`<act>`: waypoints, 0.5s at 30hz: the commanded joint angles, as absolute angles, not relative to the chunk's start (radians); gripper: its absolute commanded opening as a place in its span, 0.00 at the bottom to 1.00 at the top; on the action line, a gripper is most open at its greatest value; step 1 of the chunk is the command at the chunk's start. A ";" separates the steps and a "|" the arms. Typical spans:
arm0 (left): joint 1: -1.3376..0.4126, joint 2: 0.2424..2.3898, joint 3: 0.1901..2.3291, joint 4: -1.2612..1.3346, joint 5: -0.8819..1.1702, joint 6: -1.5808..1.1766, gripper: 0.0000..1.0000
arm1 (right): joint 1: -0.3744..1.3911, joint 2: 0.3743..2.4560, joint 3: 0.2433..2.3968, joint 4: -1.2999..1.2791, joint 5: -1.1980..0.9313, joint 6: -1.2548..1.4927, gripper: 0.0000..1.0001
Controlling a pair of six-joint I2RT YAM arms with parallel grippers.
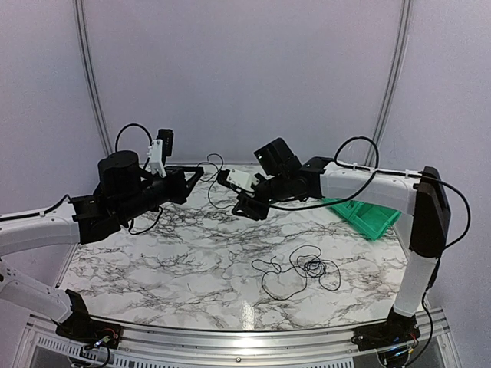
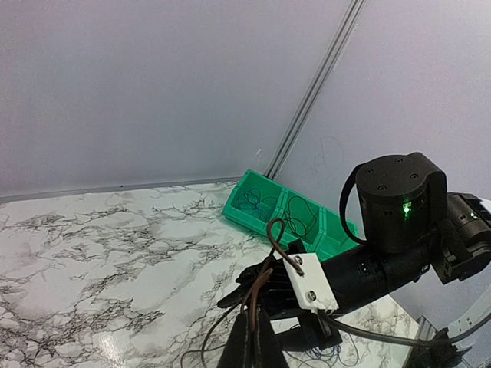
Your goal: Untangle the cables
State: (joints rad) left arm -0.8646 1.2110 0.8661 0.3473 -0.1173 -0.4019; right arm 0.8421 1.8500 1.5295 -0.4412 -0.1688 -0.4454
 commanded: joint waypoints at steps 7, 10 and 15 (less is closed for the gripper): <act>-0.852 1.195 0.857 0.380 -0.102 -0.403 0.00 | 0.842 1.823 1.539 -0.435 -0.403 -0.502 0.13; -0.852 1.192 0.855 0.380 -0.111 -0.387 0.00 | 0.841 1.806 1.515 -0.437 -0.389 -0.518 0.00; -0.850 1.127 0.822 0.380 -0.270 -0.346 0.00 | 0.809 1.733 1.401 -0.400 -0.339 -0.539 0.00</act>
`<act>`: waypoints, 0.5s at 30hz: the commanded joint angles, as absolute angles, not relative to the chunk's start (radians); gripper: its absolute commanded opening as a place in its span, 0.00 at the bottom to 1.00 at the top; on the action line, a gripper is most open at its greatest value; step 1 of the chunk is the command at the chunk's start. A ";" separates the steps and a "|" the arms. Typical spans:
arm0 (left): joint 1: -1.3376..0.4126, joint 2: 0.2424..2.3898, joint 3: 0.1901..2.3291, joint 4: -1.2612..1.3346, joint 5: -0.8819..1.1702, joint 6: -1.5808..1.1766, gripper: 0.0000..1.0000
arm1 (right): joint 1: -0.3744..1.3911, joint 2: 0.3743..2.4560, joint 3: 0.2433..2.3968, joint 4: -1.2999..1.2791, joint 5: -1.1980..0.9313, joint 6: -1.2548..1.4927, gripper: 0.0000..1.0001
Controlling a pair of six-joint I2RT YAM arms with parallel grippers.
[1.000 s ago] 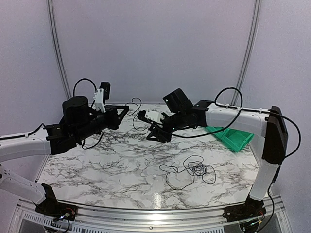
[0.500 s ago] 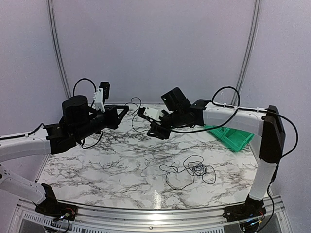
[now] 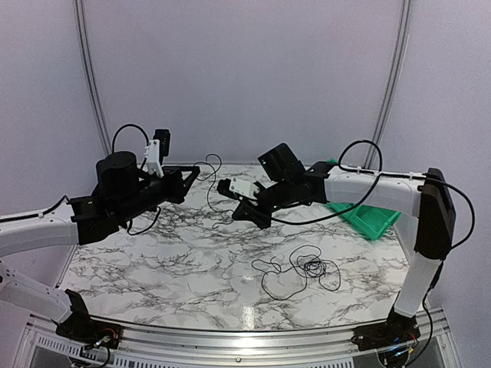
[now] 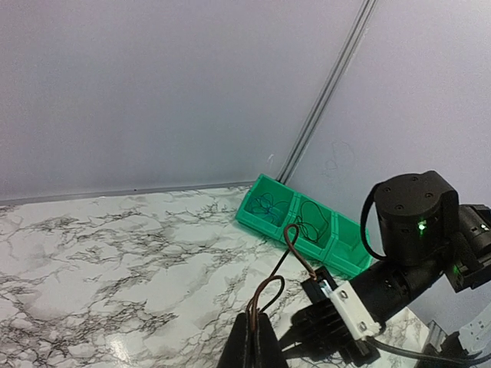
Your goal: Untangle the cables
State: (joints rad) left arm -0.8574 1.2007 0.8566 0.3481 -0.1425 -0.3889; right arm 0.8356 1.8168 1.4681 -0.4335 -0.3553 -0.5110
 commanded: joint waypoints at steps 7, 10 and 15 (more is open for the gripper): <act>-0.845 1.069 0.812 0.381 -0.365 -0.290 0.00 | 0.691 1.683 1.323 -0.369 -0.342 -0.501 0.00; -0.845 1.070 0.810 0.380 -0.364 -0.299 0.00 | 0.681 1.675 1.316 -0.363 -0.318 -0.494 0.00; -0.844 1.055 0.797 0.384 -0.397 -0.307 0.00 | 0.670 1.687 1.318 -0.367 -0.301 -0.480 0.00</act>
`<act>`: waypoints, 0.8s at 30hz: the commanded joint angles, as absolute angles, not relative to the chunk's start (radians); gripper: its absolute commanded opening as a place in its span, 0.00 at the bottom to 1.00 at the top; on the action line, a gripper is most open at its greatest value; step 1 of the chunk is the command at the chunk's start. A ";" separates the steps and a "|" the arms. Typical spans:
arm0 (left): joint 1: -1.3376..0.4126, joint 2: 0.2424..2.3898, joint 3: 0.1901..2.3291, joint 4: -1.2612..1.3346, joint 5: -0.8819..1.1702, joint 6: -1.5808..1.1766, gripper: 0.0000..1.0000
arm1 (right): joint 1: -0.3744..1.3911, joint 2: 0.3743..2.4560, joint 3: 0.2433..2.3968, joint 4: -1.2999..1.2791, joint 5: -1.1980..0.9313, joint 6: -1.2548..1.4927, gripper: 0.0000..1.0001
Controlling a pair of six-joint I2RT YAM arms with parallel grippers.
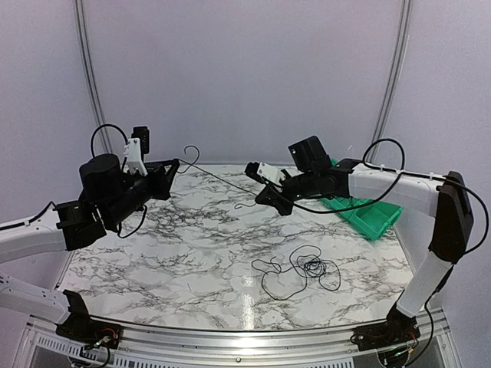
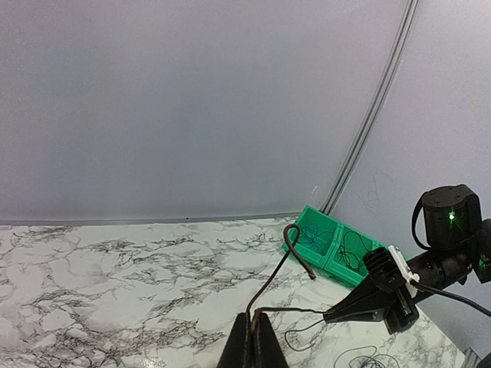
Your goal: Untangle the cables
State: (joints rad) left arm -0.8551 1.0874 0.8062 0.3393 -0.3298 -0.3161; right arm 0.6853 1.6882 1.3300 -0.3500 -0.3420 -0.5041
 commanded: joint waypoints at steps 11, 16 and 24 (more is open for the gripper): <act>-0.844 1.203 0.874 0.311 -0.223 -0.287 0.50 | 0.602 1.612 1.431 -0.420 -0.269 -0.503 0.00; -0.844 1.224 0.887 0.292 -0.190 -0.281 0.56 | 0.488 1.564 1.443 -0.407 -0.262 -0.494 0.00; -0.845 1.227 0.888 0.282 -0.193 -0.281 0.57 | 0.277 1.521 1.456 -0.395 -0.239 -0.491 0.00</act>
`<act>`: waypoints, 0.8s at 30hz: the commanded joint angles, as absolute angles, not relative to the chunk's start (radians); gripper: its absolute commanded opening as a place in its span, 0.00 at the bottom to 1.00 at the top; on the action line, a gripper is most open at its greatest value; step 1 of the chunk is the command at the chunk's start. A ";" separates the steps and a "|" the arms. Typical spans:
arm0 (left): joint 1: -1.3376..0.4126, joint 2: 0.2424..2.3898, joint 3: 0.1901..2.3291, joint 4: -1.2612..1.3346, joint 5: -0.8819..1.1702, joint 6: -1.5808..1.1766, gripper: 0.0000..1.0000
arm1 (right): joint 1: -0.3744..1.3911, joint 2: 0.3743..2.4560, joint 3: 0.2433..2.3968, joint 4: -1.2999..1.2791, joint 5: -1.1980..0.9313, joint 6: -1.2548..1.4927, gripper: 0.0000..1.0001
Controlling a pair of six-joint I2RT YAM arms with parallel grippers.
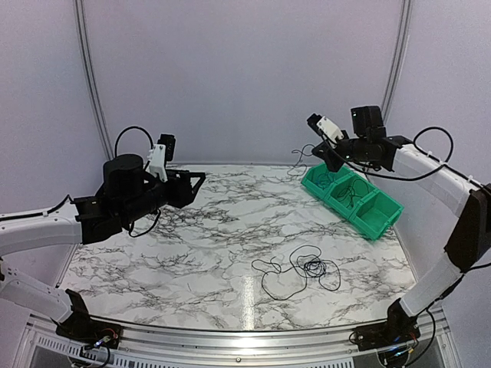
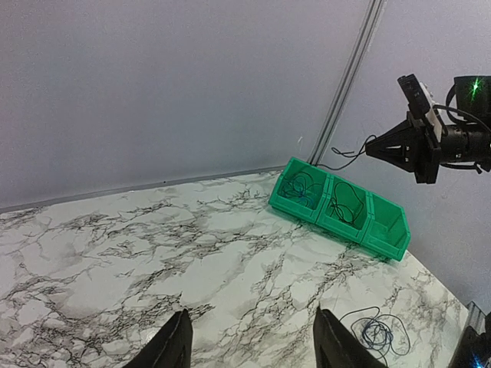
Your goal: Untangle the cables
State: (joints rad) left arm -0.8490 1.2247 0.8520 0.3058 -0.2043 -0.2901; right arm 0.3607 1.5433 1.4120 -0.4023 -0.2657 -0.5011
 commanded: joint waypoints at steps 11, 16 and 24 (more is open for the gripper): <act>-0.846 1.230 0.891 0.275 -0.190 -0.278 0.57 | -0.030 1.544 1.418 -0.321 -0.202 -0.490 0.00; -0.845 1.232 0.894 0.272 -0.186 -0.279 0.57 | -0.111 1.570 1.390 -0.295 -0.198 -0.505 0.00; -0.846 1.235 0.896 0.268 -0.190 -0.279 0.58 | -0.118 1.702 1.372 -0.338 -0.078 -0.579 0.00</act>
